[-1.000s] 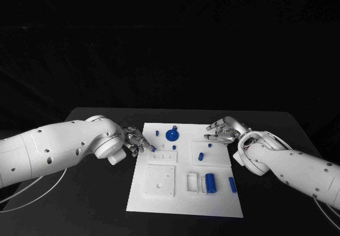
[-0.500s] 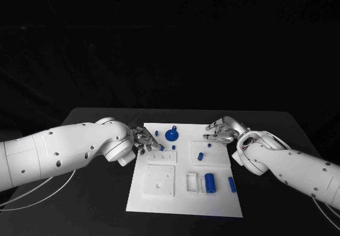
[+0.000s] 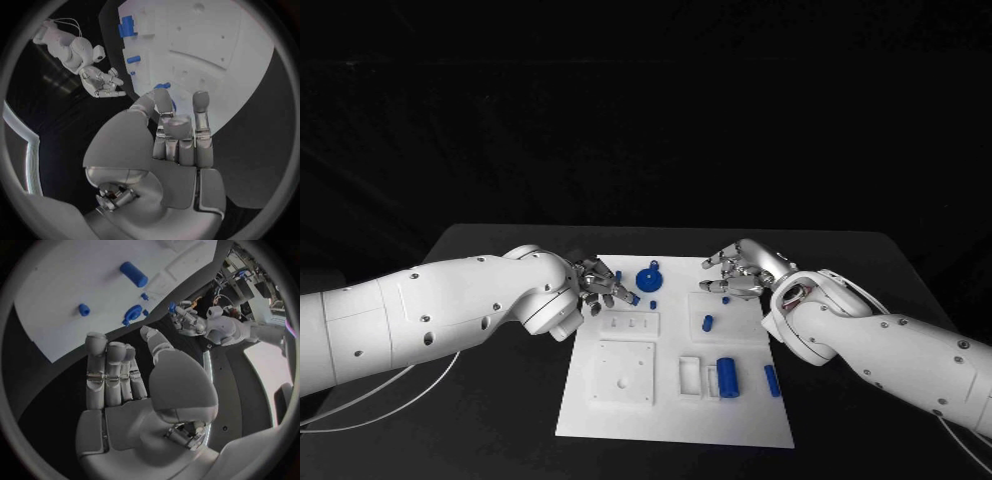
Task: Assemble the parts on the task board
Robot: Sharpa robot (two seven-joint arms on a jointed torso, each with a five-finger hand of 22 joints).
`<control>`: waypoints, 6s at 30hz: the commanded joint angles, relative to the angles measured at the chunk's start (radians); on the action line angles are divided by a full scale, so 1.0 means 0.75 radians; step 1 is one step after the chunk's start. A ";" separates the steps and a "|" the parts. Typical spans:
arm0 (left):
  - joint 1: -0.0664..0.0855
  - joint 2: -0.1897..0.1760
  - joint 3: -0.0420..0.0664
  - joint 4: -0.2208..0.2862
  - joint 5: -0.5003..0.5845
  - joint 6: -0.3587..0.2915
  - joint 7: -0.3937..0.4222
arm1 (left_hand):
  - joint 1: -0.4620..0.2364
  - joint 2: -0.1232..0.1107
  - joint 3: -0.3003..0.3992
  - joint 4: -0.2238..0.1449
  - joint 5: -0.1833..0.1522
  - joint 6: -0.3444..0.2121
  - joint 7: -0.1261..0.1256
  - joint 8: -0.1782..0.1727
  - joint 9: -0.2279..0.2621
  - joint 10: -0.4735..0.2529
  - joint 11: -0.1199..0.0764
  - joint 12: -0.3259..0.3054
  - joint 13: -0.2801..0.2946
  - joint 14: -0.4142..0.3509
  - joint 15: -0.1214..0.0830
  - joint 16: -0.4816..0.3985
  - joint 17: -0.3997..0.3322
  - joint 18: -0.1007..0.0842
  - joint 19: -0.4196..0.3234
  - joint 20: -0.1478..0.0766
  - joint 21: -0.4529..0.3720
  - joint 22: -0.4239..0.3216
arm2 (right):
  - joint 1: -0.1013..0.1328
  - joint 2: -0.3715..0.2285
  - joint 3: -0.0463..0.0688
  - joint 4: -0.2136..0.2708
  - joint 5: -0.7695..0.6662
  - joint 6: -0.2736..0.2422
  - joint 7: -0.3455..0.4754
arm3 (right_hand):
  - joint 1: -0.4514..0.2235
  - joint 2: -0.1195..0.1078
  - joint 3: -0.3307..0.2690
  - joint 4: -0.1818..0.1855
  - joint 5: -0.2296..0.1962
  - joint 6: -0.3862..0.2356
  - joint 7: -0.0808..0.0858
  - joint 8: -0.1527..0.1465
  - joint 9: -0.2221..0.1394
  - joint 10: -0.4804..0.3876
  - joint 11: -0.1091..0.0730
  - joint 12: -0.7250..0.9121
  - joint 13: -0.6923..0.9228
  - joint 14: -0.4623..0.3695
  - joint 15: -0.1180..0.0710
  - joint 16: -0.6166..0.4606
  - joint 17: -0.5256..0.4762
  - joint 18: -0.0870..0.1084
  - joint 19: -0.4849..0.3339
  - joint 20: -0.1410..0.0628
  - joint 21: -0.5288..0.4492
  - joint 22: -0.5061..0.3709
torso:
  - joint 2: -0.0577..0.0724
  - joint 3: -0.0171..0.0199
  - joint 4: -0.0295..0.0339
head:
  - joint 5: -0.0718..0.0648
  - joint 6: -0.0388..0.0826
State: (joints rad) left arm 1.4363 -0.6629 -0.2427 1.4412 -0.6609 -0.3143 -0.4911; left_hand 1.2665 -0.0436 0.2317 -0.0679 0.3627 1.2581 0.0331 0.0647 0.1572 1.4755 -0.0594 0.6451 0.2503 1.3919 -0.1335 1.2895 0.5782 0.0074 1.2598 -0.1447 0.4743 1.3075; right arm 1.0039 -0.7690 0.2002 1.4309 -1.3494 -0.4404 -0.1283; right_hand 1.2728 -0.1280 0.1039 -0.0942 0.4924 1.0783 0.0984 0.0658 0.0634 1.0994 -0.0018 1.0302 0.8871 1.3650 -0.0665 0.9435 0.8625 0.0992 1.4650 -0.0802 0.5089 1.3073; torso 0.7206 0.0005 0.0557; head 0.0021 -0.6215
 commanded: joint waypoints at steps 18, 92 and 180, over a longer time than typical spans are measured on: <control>-0.010 -0.022 0.002 0.028 0.515 -0.152 0.226 | -0.021 0.018 0.015 -0.010 0.003 0.239 -0.076 0.003 0.113 0.054 -0.024 0.004 0.004 0.003 0.003 -0.005 -0.016 0.001 -0.020 0.001 0.010 0.026 | -0.002 0.132 -0.014 0.136 -0.726 -0.066 -0.112 | -0.001 -0.056 0.093 0.005 -0.298 0.040 -0.009 -0.002 0.000 0.048 -0.001 0.023 0.045 0.036 -0.007 0.036 0.053 -0.011 0.061 -0.015 0.097 0.089 | 0.001 -0.0068 0.0029 | -0.010 0.033; -0.019 -0.174 0.006 0.011 0.659 -0.406 0.677 | 0.104 0.024 -0.030 -0.087 -0.110 -0.040 0.051 0.002 -0.101 -0.064 0.069 -0.619 -0.244 -0.196 0.102 -0.541 -0.329 0.016 -0.149 0.089 -0.342 -0.115 | 0.013 0.365 -0.165 -0.064 -0.775 0.369 0.109 | 0.020 -0.025 0.468 -0.187 -0.428 0.034 -0.072 -0.006 -0.002 0.085 -0.063 0.075 0.145 0.048 -0.045 0.071 0.132 -0.052 0.038 -0.054 0.231 0.106 | 0.008 -0.0065 0.0067 | 0.110 0.015; -0.008 -0.179 0.004 0.027 0.699 -0.404 0.713 | 0.128 0.028 -0.037 -0.136 -0.118 -0.042 0.061 0.001 -0.111 -0.081 0.076 -0.636 -0.244 -0.198 0.107 -0.595 -0.320 0.021 -0.095 0.093 -0.512 0.028 | 0.017 0.387 -0.226 -0.061 -0.818 0.280 0.046 | 0.011 -0.011 0.388 -0.177 -0.470 0.134 -0.032 -0.006 -0.002 0.131 -0.012 0.143 0.226 0.069 -0.011 0.107 0.200 -0.024 0.038 -0.019 0.308 0.113 | 0.009 -0.0078 0.0095 | 0.123 -0.041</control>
State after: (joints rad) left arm 1.4283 -0.7981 -0.2401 1.4589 -0.1380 -0.6214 0.0381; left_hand 1.3534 -0.0219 0.2034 -0.1639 0.2783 1.2271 0.0749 0.0666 0.0757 1.4186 -0.0049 0.1734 0.0678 1.2449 -0.0621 0.8472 0.3382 0.0075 1.1829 -0.0786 0.0966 1.3075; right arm 1.0202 -0.4801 0.0338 1.3893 -1.9574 -0.2510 -0.0843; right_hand 1.2859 -0.1435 0.3976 -0.2303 0.1432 1.1799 0.0749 0.0658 0.0631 1.1990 -0.0123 1.1409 1.0574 1.4166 -0.0786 1.0242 1.0141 0.0681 1.4650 -0.1015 0.7431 1.3073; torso 0.7277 -0.0054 0.0639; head 0.0938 -0.6517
